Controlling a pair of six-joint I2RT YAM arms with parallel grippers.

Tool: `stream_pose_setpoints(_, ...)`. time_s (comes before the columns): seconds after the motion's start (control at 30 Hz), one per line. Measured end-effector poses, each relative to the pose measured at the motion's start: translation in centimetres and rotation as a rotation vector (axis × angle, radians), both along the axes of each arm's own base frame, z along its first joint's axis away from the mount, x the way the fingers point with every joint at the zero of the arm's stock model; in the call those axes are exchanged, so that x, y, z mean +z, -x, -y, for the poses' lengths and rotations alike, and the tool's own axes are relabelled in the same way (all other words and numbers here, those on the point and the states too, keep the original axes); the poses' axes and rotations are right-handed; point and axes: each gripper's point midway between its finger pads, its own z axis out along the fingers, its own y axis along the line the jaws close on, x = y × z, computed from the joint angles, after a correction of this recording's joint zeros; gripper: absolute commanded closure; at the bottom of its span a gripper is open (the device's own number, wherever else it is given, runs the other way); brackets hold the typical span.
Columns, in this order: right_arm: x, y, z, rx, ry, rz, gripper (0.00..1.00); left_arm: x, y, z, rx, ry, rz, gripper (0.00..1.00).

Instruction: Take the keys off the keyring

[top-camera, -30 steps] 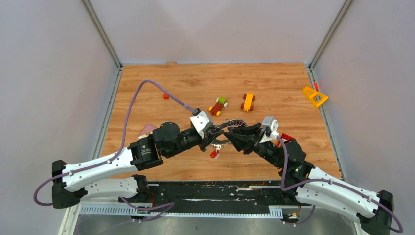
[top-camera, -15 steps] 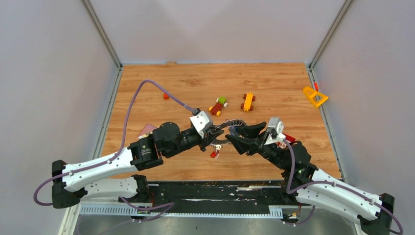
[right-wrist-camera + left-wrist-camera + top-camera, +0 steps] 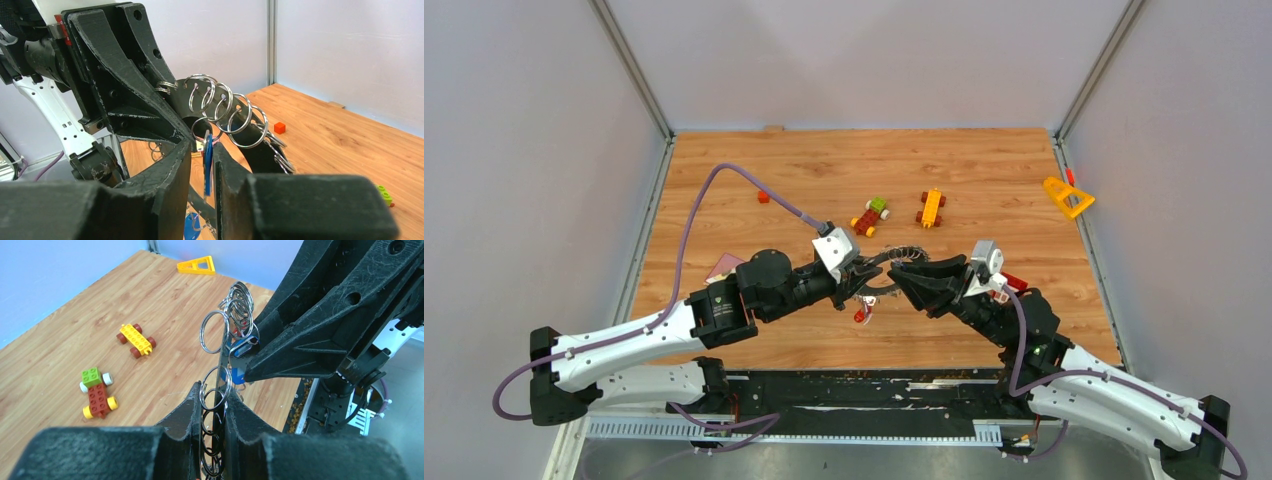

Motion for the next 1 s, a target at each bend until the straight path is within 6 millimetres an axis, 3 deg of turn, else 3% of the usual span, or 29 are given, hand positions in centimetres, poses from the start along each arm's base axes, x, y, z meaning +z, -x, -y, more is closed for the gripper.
stream_pose_setpoints(0.33,0.0,0.0,0.0,0.001,-0.002,0.001,0.99,0.0,0.0,0.0,0.000,0.000,0.000,1.00)
stream_pose_setpoints(1.0,-0.2,0.7,1.0,0.006,0.087,-0.050,1.00,-1.5,-0.8,-1.3,0.072,-0.032,0.009,0.99)
